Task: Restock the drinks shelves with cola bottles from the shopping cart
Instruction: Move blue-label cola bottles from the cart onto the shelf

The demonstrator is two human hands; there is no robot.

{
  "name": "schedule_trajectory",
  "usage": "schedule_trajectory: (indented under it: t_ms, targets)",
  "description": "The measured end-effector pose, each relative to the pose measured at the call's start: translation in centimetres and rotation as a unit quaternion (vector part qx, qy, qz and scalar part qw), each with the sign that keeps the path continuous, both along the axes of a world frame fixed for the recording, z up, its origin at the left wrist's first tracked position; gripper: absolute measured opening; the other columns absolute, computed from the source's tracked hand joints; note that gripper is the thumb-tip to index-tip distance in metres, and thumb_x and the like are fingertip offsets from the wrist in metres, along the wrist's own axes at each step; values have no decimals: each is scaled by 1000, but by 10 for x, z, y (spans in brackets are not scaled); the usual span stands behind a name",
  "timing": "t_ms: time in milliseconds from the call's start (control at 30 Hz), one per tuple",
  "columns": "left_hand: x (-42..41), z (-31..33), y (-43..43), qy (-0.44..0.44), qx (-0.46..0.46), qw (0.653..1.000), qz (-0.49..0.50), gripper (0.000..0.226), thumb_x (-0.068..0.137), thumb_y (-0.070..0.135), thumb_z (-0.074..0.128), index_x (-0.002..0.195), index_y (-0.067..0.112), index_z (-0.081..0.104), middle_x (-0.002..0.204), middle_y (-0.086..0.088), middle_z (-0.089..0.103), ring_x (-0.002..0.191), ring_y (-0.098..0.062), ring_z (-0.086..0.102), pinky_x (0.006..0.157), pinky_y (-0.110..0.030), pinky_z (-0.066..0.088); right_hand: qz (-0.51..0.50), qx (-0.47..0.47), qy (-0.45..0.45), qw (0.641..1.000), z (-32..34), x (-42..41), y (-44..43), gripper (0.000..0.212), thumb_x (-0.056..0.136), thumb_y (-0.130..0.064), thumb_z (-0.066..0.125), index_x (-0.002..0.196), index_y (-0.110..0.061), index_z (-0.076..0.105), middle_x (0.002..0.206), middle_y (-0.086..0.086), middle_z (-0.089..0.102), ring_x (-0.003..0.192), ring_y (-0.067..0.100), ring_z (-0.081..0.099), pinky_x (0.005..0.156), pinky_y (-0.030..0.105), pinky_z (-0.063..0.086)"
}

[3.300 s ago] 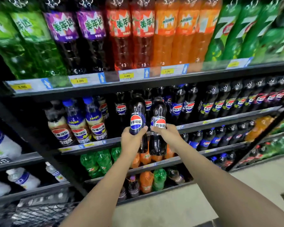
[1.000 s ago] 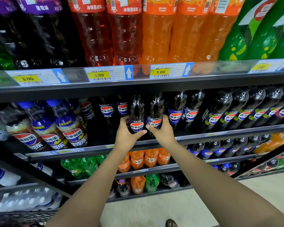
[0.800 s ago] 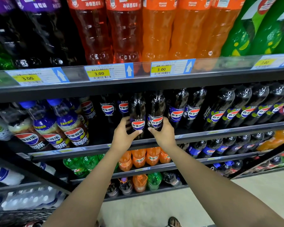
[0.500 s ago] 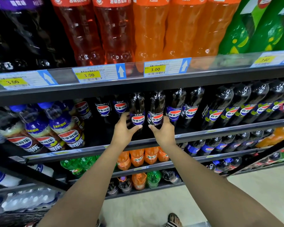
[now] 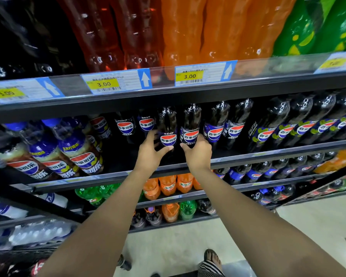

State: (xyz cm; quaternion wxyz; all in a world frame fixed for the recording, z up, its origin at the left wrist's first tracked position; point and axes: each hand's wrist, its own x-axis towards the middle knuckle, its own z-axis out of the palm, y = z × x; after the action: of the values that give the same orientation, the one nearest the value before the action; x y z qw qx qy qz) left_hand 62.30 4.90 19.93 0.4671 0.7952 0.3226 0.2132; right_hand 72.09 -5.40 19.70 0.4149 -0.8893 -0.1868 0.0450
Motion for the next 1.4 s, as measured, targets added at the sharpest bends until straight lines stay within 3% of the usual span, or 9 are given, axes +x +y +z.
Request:
schedule_trajectory:
  t_ms: [133,233,333,500,667,767,1033,1200,1400]
  targets:
    - [1,1,1,16,3,1000,5,68,80,20,78,137,14,42,134,-8,55,122,-24,54,96,-28,44,-8,-11,16,1000,5,-5,1,44,83,-22,73,114,2,54,109,17,65,102,31,63,80,31,49]
    - [-3,0,-1,33,8,999,6,72,80,27,77,140,18,38,135,-10,55,124,-26,52,101,-39,46,-18,-26,38,999,10,-13,-5,44,84,-23,72,114,2,52,106,19,64,99,34,63,79,37,52]
    - [-17,-2,-7,62,20,998,5,78,81,37,74,145,16,34,141,-12,48,130,-27,46,104,-41,43,-13,-48,38,998,10,-30,-13,51,85,-25,70,123,1,48,114,19,61,109,34,57,86,40,51]
    - [-66,-9,-10,122,136,983,2,69,89,45,62,144,12,37,144,-11,44,132,-29,40,105,-40,37,48,-122,-45,990,4,-75,-25,58,89,-27,64,137,-2,41,136,15,48,130,29,36,105,32,33]
    - [-137,-19,-4,207,281,937,-19,64,90,52,54,140,13,42,144,-10,43,133,-29,38,108,-42,33,145,-231,-120,955,-5,-139,-21,59,91,-35,58,137,-5,36,135,14,44,127,31,36,106,34,30]
    - [-193,-29,-5,241,315,918,-7,65,88,56,55,134,11,51,138,-13,50,130,-32,43,108,-44,33,199,-261,-119,937,-12,-184,-14,58,90,-37,57,136,-8,36,137,13,42,128,32,36,107,38,32]
    - [-354,-58,-45,377,233,892,90,74,73,62,64,128,13,55,128,-15,54,121,-37,47,100,-47,39,381,-298,-118,867,-45,-305,-19,59,89,-43,56,134,-8,38,131,15,45,125,33,39,101,41,35]
    - [-431,-81,-89,487,145,856,100,81,85,66,47,148,20,26,153,-13,28,142,-33,22,115,-46,19,456,-303,-86,833,-79,-373,-48,50,91,-41,52,128,-9,42,127,14,48,119,33,42,96,42,39]
    - [-511,-89,-139,540,69,826,147,85,86,68,42,151,20,16,158,-14,17,144,-35,17,118,-51,16,524,-301,-66,794,-96,-439,-70,57,94,-40,49,139,-8,39,138,15,45,128,31,39,105,39,35]
